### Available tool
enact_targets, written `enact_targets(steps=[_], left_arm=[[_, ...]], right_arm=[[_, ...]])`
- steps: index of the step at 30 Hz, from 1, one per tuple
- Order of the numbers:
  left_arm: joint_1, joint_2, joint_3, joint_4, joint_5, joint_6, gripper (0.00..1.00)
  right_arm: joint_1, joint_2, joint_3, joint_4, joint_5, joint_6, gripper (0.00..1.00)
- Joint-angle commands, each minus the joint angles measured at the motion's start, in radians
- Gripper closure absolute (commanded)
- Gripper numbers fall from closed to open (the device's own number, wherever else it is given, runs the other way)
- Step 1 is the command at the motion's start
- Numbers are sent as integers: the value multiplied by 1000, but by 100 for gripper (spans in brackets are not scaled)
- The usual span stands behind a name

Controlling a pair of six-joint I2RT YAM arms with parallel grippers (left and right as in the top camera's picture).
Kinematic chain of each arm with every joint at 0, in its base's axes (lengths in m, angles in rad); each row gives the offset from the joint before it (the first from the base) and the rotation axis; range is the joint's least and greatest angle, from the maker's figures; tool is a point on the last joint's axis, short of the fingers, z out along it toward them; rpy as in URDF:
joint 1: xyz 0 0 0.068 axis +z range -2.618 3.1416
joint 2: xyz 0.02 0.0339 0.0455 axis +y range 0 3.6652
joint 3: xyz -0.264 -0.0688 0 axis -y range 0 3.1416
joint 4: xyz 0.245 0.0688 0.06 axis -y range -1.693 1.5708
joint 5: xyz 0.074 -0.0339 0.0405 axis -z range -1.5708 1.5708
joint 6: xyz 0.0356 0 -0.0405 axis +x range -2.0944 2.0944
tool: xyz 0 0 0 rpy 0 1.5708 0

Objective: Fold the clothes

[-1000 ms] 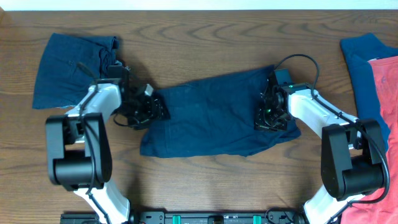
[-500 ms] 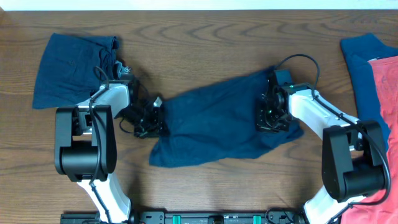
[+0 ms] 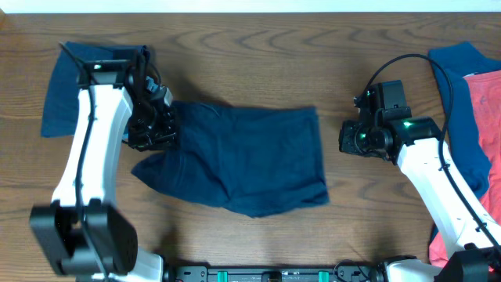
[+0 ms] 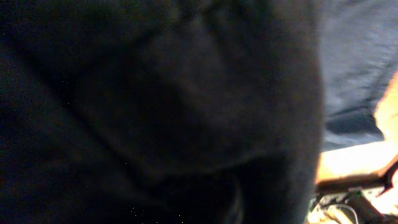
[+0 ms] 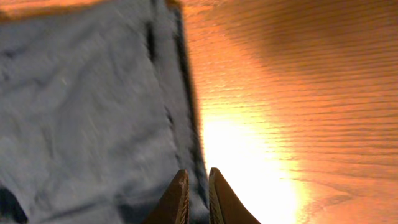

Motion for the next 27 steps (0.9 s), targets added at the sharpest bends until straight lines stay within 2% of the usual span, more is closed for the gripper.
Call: enact_targets(steps=[1,8,11,19,24,27], left_arm=[[-47,-31,16,-9,-17,-76,94],[-167,-32,16,58,-23,-197,94],[-188,-32,16,65,-84,-247,94],[-188,-32,17,53,-124,-247,94],[-188,-32,36,39,-158,-248,94],[-189,-32,65,42,-152,-290,94]], right_arm=[[5,10,2,0,-45,-8,88],[98,113,1,65,-48,-87,94],[127,185,1,99,-49,-87,94],[142,359,1,51,-48,-4,98],[143,407,1,30,-48,4,98],[143,427,0,25,-37,16,98]])
